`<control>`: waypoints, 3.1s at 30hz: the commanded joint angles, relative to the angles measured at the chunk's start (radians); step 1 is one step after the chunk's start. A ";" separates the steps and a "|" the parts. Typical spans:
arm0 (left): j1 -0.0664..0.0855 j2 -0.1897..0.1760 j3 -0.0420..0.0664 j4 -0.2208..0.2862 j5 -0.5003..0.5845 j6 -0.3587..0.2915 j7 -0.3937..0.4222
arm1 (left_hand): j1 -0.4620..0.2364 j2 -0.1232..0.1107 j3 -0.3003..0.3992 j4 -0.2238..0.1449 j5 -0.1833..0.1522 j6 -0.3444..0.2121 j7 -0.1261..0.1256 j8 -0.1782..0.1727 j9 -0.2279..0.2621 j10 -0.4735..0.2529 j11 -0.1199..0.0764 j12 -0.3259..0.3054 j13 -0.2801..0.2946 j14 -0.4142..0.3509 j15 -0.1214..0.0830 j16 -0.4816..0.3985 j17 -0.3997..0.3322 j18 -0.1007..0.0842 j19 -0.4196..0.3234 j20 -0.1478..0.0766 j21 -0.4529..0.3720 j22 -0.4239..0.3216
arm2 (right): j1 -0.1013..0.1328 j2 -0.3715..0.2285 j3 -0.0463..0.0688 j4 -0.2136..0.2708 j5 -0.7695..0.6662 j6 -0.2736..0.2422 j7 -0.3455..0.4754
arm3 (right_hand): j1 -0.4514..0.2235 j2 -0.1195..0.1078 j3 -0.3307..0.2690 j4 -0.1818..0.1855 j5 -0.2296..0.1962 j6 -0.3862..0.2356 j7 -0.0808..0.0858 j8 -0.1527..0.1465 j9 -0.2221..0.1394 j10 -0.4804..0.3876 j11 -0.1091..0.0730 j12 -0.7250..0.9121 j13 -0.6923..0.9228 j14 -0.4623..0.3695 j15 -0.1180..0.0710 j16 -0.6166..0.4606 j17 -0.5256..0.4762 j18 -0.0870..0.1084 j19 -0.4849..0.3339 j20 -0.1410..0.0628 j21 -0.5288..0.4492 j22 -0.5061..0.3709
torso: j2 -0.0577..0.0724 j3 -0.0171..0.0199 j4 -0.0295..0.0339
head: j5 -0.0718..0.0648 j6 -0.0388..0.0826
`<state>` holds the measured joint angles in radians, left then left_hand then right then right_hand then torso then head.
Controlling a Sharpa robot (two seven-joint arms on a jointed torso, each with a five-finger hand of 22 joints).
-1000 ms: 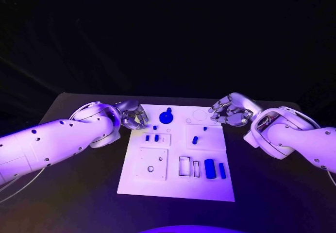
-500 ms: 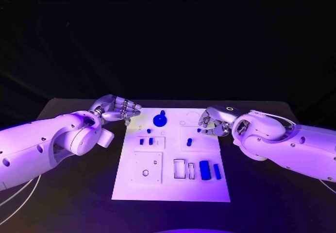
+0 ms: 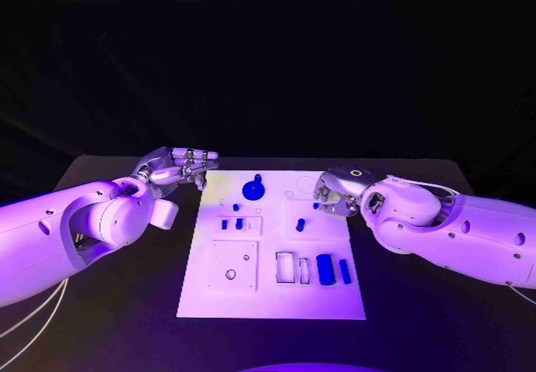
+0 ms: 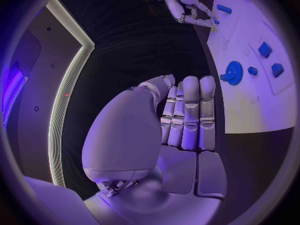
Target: Assemble the parts on the task board
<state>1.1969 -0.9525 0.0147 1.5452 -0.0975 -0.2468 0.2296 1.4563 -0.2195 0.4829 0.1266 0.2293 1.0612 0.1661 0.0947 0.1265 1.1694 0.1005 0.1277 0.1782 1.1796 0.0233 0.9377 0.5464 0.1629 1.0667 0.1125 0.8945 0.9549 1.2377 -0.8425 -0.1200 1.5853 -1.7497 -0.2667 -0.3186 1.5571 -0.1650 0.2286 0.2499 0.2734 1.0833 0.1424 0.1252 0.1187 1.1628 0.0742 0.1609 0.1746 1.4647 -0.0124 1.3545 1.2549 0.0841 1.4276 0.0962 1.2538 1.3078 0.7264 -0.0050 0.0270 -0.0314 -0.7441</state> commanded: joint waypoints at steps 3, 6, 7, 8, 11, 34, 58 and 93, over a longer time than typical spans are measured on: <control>0.001 0.000 0.000 0.006 0.044 0.029 0.034 | 0.002 0.008 -0.006 -0.001 -0.004 -0.003 0.004 -0.001 -0.002 -0.003 -0.001 0.006 0.002 -0.007 -0.002 -0.003 -0.002 0.008 -0.008 0.001 -0.007 -0.004 | -0.005 0.009 0.000 -0.007 -0.032 0.026 -0.010 | 0.002 -0.003 0.029 -0.002 0.002 0.015 -0.002 -0.007 0.000 0.018 -0.001 -0.009 -0.009 0.047 0.005 0.009 0.004 -0.020 0.009 0.001 0.010 0.122 | -0.001 0.0015 0.0014 | 0.000 -0.005; 0.001 0.000 0.000 0.006 0.044 0.029 0.031 | 0.003 0.008 -0.007 -0.003 -0.004 -0.004 0.005 -0.001 -0.002 -0.004 -0.001 0.007 0.002 -0.007 -0.001 -0.003 -0.002 0.009 -0.008 0.001 -0.009 -0.006 | -0.008 0.014 0.000 -0.011 -0.026 0.030 -0.004 | 0.001 -0.002 0.037 -0.003 0.001 0.018 -0.003 -0.008 0.000 0.021 -0.002 -0.012 -0.012 0.047 0.005 0.011 0.005 -0.020 0.010 0.001 0.013 0.124 | -0.001 0.0013 0.0006 | 0.001 -0.004; 0.001 0.000 0.000 0.006 0.044 0.029 0.030 | 0.003 0.008 -0.007 -0.003 -0.004 -0.004 0.005 -0.001 -0.002 -0.004 -0.001 0.007 0.002 -0.007 -0.001 -0.003 -0.003 0.009 -0.008 0.001 -0.009 -0.006 | -0.009 0.015 0.000 -0.013 -0.024 0.029 -0.002 | -0.001 -0.002 0.042 -0.002 0.001 0.020 -0.003 -0.008 0.000 0.024 -0.002 -0.014 -0.014 0.047 0.004 0.012 0.006 -0.020 0.010 0.001 0.013 0.124 | -0.001 0.0011 0.0004 | 0.001 -0.005; 0.001 0.000 0.000 0.006 0.044 0.030 0.028 | 0.005 0.010 -0.009 -0.006 -0.004 -0.005 0.005 -0.001 -0.003 -0.006 0.000 0.009 0.002 -0.008 -0.001 -0.004 -0.004 0.009 -0.008 0.001 -0.011 -0.007 | -0.010 0.017 0.000 -0.015 -0.022 0.029 0.000 | -0.001 -0.002 0.043 -0.002 0.001 0.020 -0.003 -0.008 0.000 0.024 -0.003 -0.014 -0.014 0.047 0.004 0.012 0.006 -0.020 0.010 0.001 0.013 0.124 | -0.001 0.0015 0.0002 | 0.001 -0.005; 0.001 0.000 0.000 0.006 0.044 0.030 0.024 | 0.009 0.012 -0.010 -0.010 -0.003 -0.006 0.006 -0.001 -0.004 -0.007 0.000 0.011 0.003 -0.008 -0.001 -0.004 -0.005 0.009 -0.008 0.000 -0.013 -0.009 | -0.012 0.021 0.000 -0.020 -0.017 0.027 0.005 | -0.004 -0.002 0.052 -0.003 0.003 0.024 -0.004 -0.009 0.000 0.028 -0.004 -0.017 -0.017 0.047 0.004 0.013 0.006 -0.020 0.010 0.000 0.013 0.126 | -0.001 0.0017 0.0005 | 0.001 -0.006; 0.002 0.003 0.000 0.004 0.032 0.039 0.008 | 0.015 0.018 -0.016 -0.020 -0.003 -0.009 0.010 -0.001 -0.006 -0.014 0.002 0.018 0.004 -0.007 -0.001 -0.004 -0.011 0.010 -0.008 0.000 -0.021 -0.014 | -0.030 0.053 0.000 -0.055 0.011 0.039 0.030 | -0.013 0.002 0.098 -0.014 0.004 0.043 -0.009 -0.011 0.003 0.050 -0.008 -0.028 -0.030 0.047 0.000 0.018 0.008 -0.021 0.011 -0.003 0.019 0.133 | -0.001 0.0008 0.0009 | 0.003 -0.012; 0.002 0.003 0.000 -0.005 0.025 0.039 -0.008 | 0.022 0.022 -0.018 -0.029 -0.002 -0.012 0.012 -0.001 -0.009 -0.020 0.004 0.024 0.005 -0.001 0.000 0.002 -0.012 0.010 -0.004 0.000 -0.023 -0.016 | -0.032 0.032 0.001 -0.035 0.012 -0.072 0.033 | -0.029 0.003 0.184 -0.073 -0.019 0.074 -0.014 -0.011 0.016 0.087 -0.015 -0.047 -0.041 0.047 -0.006 0.024 0.009 -0.029 0.026 -0.011 0.057 0.159 | -0.002 0.0010 0.0000 | 0.001 -0.011; 0.001 0.030 -0.002 -0.027 0.025 0.031 -0.005 | 0.023 0.022 -0.020 -0.032 -0.002 -0.016 0.014 -0.002 -0.010 -0.026 0.006 0.025 0.004 -0.002 0.001 0.002 -0.014 0.010 -0.003 0.000 -0.024 -0.016 | -0.025 0.038 0.016 0.251 0.070 -0.159 0.066 | -0.047 -0.005 0.199 -0.083 -0.019 0.082 -0.016 -0.012 0.020 0.098 -0.017 -0.051 -0.043 0.048 -0.007 0.027 0.012 -0.033 0.034 -0.010 0.078 0.170 | -0.003 -0.0003 0.0028 | 0.074 -0.015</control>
<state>1.1971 -0.9261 0.0122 1.5176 -0.0702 -0.2237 0.2156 1.4747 -0.2013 0.4638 0.1017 0.2293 1.0499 0.1761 0.0946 0.1170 1.1516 0.1040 0.1474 0.1812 1.1758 0.0202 0.9377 0.5334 0.1628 1.0597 0.1125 0.8713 0.9391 1.2157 -0.8110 -0.1038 1.8357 -1.6919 -0.4134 -0.2744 1.5212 -0.1714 0.4198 0.1671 0.2548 1.1573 0.1246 0.1173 0.1376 1.2554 0.0564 0.1157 0.1300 1.4685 -0.0163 1.3752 1.2656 0.0607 1.4542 0.0839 1.3245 1.3074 0.7225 -0.0047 0.0304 0.0280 -0.7553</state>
